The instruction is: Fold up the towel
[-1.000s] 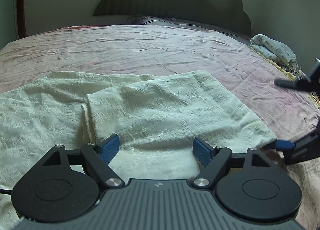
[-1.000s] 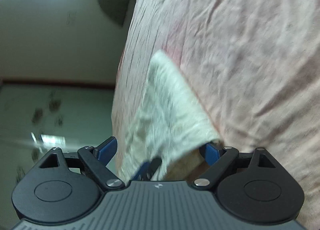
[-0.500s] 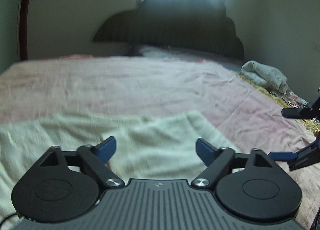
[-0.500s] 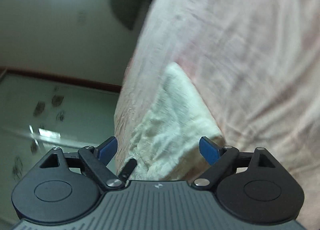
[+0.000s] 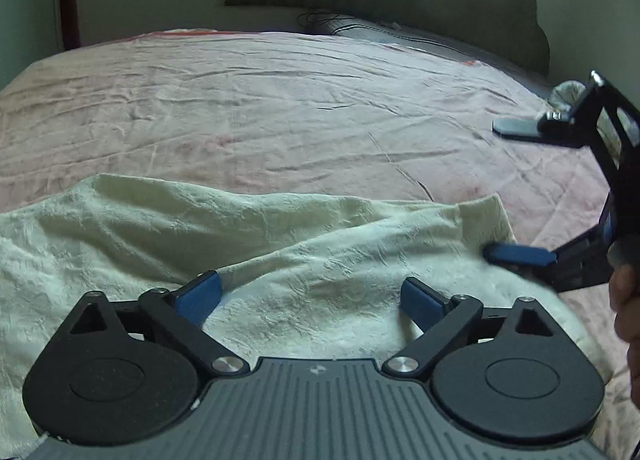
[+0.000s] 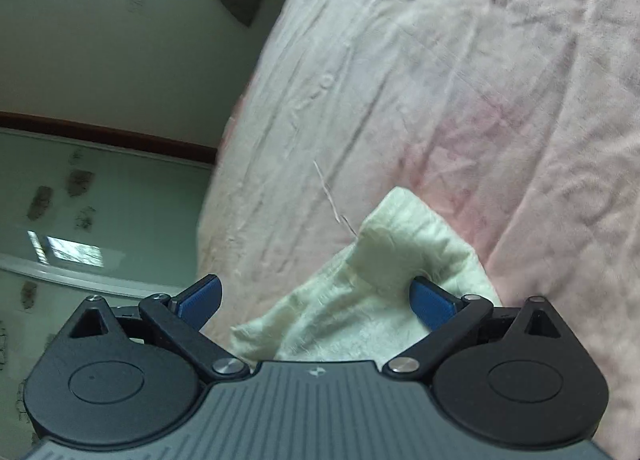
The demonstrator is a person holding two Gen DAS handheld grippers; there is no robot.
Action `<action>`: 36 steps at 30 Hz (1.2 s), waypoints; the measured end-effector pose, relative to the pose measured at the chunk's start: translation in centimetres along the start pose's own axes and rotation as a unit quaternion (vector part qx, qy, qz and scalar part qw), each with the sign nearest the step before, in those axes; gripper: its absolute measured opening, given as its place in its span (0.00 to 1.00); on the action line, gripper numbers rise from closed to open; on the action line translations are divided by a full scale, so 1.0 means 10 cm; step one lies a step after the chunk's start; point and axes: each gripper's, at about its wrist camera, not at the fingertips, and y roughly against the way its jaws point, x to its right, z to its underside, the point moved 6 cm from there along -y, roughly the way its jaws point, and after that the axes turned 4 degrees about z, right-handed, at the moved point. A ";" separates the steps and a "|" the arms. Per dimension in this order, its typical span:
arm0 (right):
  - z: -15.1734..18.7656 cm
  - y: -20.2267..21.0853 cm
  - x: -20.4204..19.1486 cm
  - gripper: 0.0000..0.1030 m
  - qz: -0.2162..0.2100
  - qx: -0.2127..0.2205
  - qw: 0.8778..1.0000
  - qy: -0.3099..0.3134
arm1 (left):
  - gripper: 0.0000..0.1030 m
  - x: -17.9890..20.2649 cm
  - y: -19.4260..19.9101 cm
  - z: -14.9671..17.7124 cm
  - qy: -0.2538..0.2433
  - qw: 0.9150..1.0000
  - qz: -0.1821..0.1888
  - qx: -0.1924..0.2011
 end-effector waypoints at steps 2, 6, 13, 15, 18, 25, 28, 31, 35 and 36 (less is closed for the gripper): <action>-0.02 0.05 0.04 0.97 -0.019 0.003 1.000 -0.011 | 0.98 0.01 -0.03 0.03 -0.008 1.000 -0.003 0.008; 0.06 0.15 0.06 0.97 -0.007 -0.005 1.000 -0.016 | 0.98 0.01 0.00 0.06 -0.015 1.000 -0.002 0.017; 0.45 0.40 -0.32 0.97 -0.020 -0.013 0.999 0.048 | 0.91 -0.25 0.34 0.12 0.039 0.999 -0.012 0.012; 0.60 0.47 -0.48 0.97 0.006 0.006 0.995 0.103 | 0.92 -0.44 0.70 0.15 0.061 0.997 -0.010 0.040; 1.07 0.43 -0.85 0.97 0.068 0.032 0.962 0.264 | 0.94 -0.89 1.41 0.28 0.100 0.989 -0.037 0.105; 2.94 -0.35 -1.51 0.97 0.085 0.012 0.744 0.663 | 0.95 -2.41 2.78 1.04 0.241 0.929 -0.234 0.156; 3.56 -0.72 -1.60 0.97 0.065 -0.035 0.676 0.733 | 0.95 -2.82 3.18 1.40 0.312 0.897 -0.269 0.159; 3.94 -0.94 -1.64 0.97 0.046 -0.067 0.646 0.759 | 0.95 -2.98 3.36 1.62 0.345 0.882 -0.280 0.159; 4.12 -1.23 -1.71 0.97 0.058 -0.068 0.617 0.782 | 0.96 -3.04 3.40 1.70 0.357 0.882 -0.262 0.159; 4.14 -1.30 -1.74 0.97 0.064 -0.060 0.611 0.787 | 0.96 -3.06 3.40 1.71 0.356 0.884 -0.259 0.159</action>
